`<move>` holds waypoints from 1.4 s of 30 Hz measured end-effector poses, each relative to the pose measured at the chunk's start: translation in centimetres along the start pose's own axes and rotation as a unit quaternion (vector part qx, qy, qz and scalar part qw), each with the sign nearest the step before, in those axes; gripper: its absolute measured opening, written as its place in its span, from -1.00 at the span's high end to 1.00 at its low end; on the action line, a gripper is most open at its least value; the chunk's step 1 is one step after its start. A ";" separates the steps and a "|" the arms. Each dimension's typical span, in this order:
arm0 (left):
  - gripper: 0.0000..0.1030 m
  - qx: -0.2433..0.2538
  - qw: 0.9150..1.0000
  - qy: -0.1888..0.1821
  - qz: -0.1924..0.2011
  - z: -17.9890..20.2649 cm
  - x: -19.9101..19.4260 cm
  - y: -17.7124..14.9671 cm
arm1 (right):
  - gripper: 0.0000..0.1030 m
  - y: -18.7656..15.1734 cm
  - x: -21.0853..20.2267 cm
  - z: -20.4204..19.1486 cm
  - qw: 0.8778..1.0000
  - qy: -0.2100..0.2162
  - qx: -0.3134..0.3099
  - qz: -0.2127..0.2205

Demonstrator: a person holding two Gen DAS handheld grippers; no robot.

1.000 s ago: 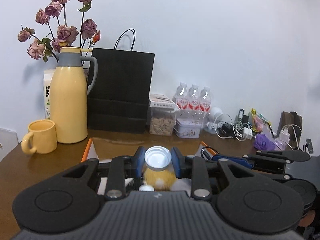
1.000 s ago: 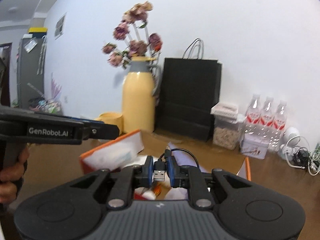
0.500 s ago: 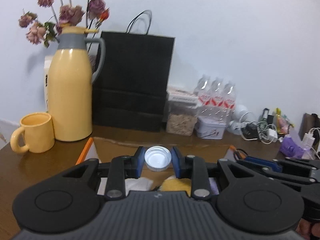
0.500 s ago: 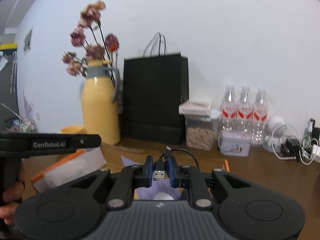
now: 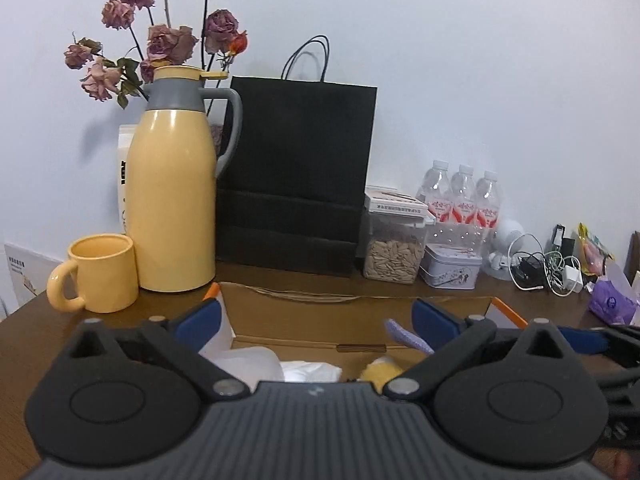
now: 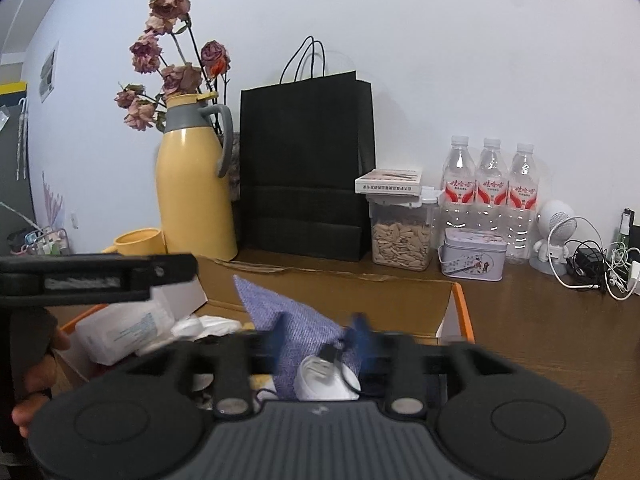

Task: Organize objects
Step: 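Carry the white cap and USB cable into the box and open both grippers, then withdraw both tools from the box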

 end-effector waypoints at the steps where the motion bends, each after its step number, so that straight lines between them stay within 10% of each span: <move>1: -1.00 -0.002 1.000 0.001 0.000 -0.1 0.0 0.0 | -0.94 -0.1 -0.1 -0.1 1.000 -0.002 0.000 0.004; 18: -1.00 0.005 1.000 0.000 0.017 0.1 -3.4 1.1 | -1.00 0.7 -2.9 0.0 0.999 -0.025 0.013 0.039; 42: -1.00 0.019 0.996 0.008 -0.084 -2.2 -15.5 -3.8 | -1.00 -2.4 -12.6 -4.5 0.999 -0.017 0.001 -0.027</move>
Point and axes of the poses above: each gripper's, at about its wrist camera, not at the fingertips, and x roughly the way its jaws point, z to its right, y to its top, the point moved 1 cm from there along x, roughly the way its jaws point, and after that the axes turned 4 degrees about -y, right-handed, at the moved point
